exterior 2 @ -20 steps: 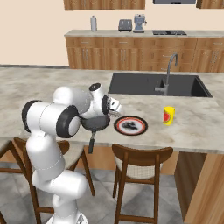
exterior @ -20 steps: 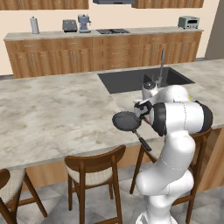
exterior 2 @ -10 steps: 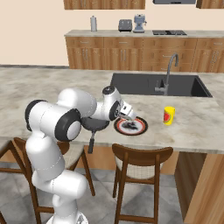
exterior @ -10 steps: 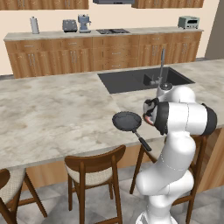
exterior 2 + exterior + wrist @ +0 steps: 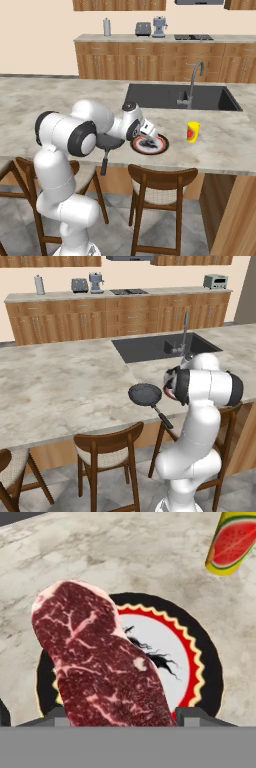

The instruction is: Pick up the pan with the steak in it and place it on the dining table. Then place the steak on the plate.

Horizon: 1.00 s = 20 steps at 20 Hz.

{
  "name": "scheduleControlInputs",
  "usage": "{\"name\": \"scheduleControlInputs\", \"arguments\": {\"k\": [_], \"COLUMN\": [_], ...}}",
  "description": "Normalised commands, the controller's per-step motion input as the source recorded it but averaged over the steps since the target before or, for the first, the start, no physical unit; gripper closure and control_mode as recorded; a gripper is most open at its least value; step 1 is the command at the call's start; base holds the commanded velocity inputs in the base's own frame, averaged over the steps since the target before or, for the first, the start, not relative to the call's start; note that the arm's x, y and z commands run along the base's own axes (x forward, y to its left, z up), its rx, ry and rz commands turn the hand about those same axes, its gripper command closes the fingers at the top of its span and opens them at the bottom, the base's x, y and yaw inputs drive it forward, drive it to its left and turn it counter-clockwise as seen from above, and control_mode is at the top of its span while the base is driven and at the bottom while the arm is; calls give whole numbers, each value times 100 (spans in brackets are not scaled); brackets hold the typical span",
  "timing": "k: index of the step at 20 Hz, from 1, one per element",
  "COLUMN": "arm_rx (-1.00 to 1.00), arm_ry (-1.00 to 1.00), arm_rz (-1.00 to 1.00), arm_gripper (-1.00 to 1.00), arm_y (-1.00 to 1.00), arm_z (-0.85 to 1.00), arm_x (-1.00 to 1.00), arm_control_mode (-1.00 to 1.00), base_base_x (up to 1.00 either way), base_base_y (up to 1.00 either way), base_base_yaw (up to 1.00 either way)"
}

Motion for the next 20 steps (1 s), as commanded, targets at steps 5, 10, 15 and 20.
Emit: {"name": "scheduleControlInputs", "arguments": {"k": [5, 10, 15, 20], "arm_rx": [3, 1, 0, 0], "arm_ry": [0, 0, 0, 0], "arm_rz": [-1, 0, 0, 0], "arm_gripper": [100, 100, 100, 100], "arm_y": [-5, 0, 0, -1], "arm_z": [-27, -28, -19, -17], "arm_x": [14, 4, 5, 10], "arm_control_mode": [-100, -100, -100, -100], "base_base_x": [0, 0, 0, 0], "base_base_y": [0, 0, 0, 0], "base_base_yaw": [0, 0, 0, 0]}}
